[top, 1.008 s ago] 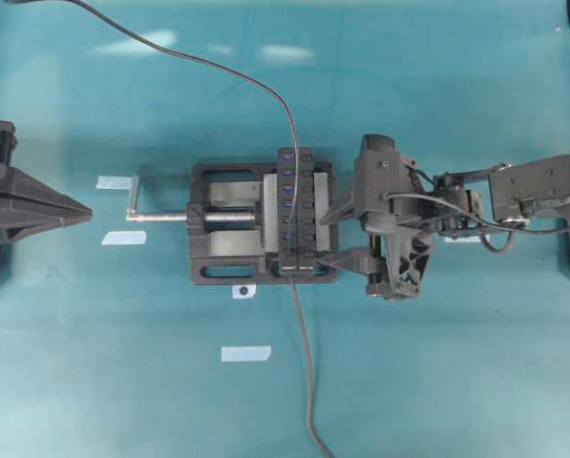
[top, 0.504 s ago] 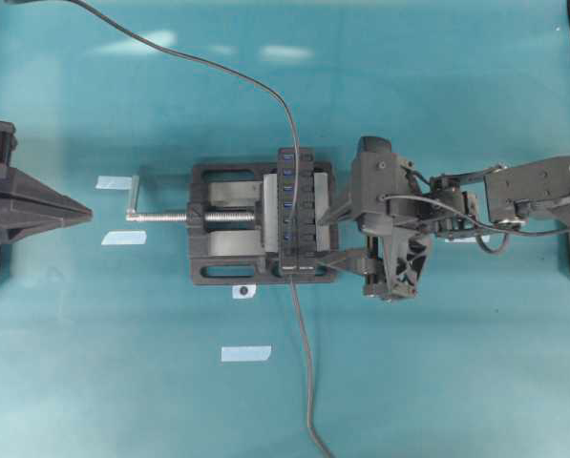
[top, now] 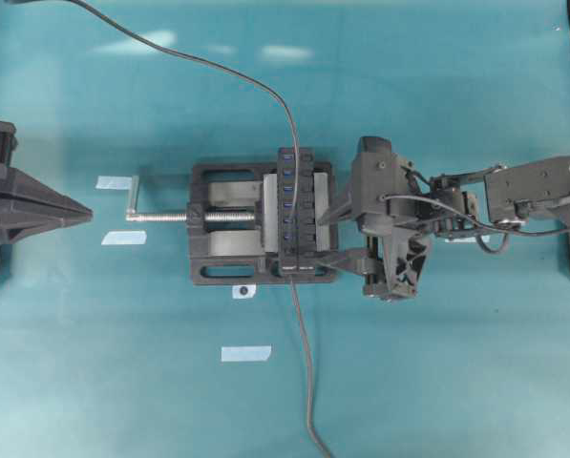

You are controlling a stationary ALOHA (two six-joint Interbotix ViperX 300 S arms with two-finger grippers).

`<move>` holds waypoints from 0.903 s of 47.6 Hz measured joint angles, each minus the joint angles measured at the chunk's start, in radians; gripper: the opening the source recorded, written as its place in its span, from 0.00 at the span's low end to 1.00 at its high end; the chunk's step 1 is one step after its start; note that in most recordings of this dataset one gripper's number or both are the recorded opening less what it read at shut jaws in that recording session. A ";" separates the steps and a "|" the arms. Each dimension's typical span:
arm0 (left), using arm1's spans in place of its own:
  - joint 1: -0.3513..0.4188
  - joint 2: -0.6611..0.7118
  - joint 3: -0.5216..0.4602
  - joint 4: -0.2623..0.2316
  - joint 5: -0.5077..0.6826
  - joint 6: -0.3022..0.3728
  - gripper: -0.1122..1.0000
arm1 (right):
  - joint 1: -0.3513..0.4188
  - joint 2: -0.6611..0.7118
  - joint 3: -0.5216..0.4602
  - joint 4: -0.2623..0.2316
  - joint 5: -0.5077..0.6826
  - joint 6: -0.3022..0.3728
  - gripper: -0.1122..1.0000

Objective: Insert the USB into the front port of the fixed hub.

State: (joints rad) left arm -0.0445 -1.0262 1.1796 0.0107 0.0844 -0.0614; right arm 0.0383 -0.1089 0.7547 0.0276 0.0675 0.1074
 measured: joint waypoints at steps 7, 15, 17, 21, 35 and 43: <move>0.000 0.000 0.000 0.000 0.002 0.000 0.10 | 0.000 -0.006 0.000 0.000 0.006 -0.002 0.73; 0.000 0.002 0.000 0.000 0.002 0.000 0.10 | 0.000 -0.021 0.002 0.000 0.037 -0.002 0.73; 0.000 0.002 0.000 -0.002 0.000 0.000 0.10 | 0.000 -0.026 0.002 0.000 0.041 -0.002 0.73; 0.000 0.002 0.000 0.000 0.002 0.000 0.10 | 0.000 -0.034 0.002 0.002 0.055 -0.002 0.73; 0.000 0.002 0.000 0.000 0.002 0.000 0.10 | -0.002 -0.043 0.002 0.000 0.063 0.000 0.73; 0.000 0.002 0.005 0.000 0.002 -0.002 0.10 | 0.000 -0.044 0.002 0.000 0.064 -0.002 0.73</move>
State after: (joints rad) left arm -0.0445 -1.0247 1.1842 0.0107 0.0859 -0.0629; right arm 0.0383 -0.1534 0.7563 0.0276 0.1319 0.1058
